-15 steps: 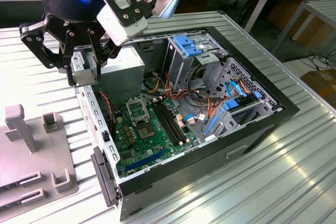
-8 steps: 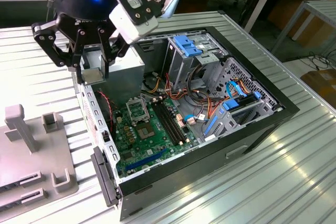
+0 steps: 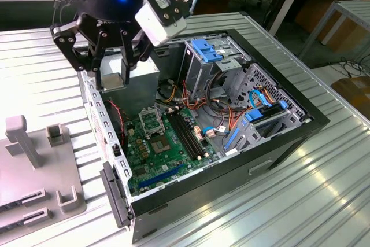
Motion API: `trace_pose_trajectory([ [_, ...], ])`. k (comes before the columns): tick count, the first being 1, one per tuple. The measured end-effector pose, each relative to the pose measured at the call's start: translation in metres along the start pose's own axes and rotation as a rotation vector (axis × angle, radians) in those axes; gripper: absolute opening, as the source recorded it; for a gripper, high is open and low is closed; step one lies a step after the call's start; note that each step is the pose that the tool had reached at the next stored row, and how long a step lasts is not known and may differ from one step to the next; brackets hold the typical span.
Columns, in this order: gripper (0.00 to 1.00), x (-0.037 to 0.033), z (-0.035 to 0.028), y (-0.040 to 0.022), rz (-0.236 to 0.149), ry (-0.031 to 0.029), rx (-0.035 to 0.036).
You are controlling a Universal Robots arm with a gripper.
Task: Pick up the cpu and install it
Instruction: 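Pick up the cpu and move it towards the insertion slot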
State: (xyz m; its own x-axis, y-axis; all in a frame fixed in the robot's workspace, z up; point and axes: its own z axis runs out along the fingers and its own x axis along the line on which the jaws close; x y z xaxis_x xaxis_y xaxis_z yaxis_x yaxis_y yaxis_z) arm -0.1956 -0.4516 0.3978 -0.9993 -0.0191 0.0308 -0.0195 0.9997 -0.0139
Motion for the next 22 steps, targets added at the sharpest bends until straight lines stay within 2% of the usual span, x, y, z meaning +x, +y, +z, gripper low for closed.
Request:
trace_pose_trajectory([
  [7,0.47,-0.0138,-0.0003,-0.0003,0.0,0.0,-0.0001],
  [16,0.47,-0.037,-0.0007,-0.0008,0.0,0.0,-0.0001],
  [22,0.47,-0.0431,-0.0004,-0.001,0.0,-0.0009,0.0],
])
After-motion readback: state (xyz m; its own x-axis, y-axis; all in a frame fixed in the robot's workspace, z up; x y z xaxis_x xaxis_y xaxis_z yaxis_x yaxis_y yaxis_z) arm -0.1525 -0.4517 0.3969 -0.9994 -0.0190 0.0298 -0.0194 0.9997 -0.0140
